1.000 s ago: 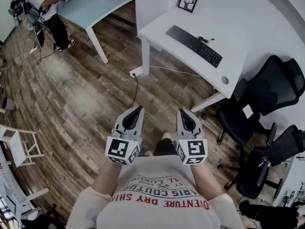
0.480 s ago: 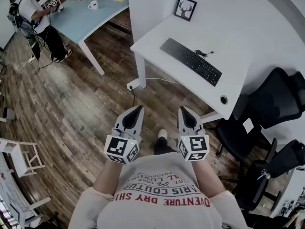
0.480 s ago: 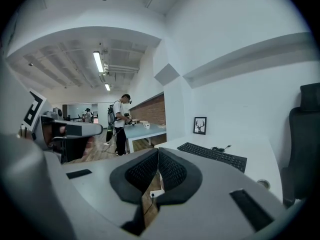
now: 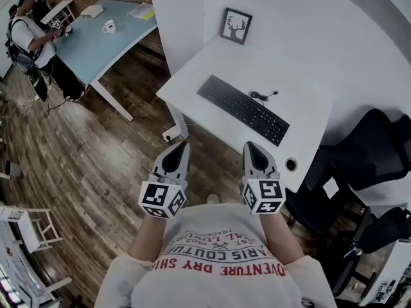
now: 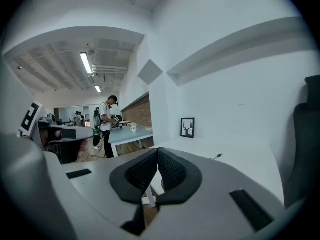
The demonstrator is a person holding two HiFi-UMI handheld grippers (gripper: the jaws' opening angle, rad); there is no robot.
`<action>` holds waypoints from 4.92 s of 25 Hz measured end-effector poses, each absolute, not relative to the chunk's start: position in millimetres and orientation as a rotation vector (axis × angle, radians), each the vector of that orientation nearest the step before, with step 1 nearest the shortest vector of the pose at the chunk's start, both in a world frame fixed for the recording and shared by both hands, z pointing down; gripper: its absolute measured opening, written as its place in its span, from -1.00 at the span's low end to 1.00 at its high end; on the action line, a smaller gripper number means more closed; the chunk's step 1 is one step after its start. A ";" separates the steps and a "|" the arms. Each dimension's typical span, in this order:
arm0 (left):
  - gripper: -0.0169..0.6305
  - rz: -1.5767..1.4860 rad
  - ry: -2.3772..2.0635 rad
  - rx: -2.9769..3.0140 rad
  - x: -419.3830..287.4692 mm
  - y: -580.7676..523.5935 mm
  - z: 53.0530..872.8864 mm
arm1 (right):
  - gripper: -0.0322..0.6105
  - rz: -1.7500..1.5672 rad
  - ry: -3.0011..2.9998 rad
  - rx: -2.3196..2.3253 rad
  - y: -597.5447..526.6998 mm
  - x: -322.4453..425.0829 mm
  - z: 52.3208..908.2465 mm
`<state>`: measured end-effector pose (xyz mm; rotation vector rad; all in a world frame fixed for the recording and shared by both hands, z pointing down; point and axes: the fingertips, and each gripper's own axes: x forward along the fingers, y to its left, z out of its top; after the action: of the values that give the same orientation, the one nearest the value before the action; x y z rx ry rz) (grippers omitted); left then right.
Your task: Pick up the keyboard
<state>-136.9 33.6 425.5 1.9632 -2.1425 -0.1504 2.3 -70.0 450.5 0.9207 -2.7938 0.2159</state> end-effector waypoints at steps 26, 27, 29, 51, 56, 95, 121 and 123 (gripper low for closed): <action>-0.87 0.141 -1.564 2.368 -197.9 -230.4 461.3 | -0.82 0.481 -2.557 1.352 -234.5 -37.0 485.6; -0.87 0.152 -1.524 2.382 -200.1 -238.5 464.5 | -0.82 0.492 -2.537 1.381 -238.8 -41.4 487.2; -0.87 0.166 -1.445 2.399 -202.4 -250.8 471.6 | -0.82 0.488 -2.490 1.436 -244.6 -48.1 490.4; -0.38 0.434 -1.306 2.022 -244.4 -298.2 606.6 | -0.37 0.824 -2.111 1.459 -285.0 46.4 603.1; -0.14 0.569 -1.304 1.931 -266.6 -302.1 640.5 | -0.21 0.913 -1.999 1.442 -286.5 81.9 638.1; -0.11 0.808 -1.017 1.773 -265.7 -310.3 690.5 | -0.06 1.175 -1.868 1.256 -298.3 111.7 689.0; -0.15 0.622 -1.306 2.093 -260.7 -344.6 551.6 | -0.07 0.816 -2.054 1.522 -321.9 118.1 552.4; -0.15 0.594 -1.326 2.122 -261.1 -348.6 537.0 | -0.07 0.769 -2.079 1.539 -327.3 117.8 534.7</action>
<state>-261.1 -348.6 537.0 2.1216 -1.3261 0.5936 117.8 -327.3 534.7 1.5388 -2.0789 0.7692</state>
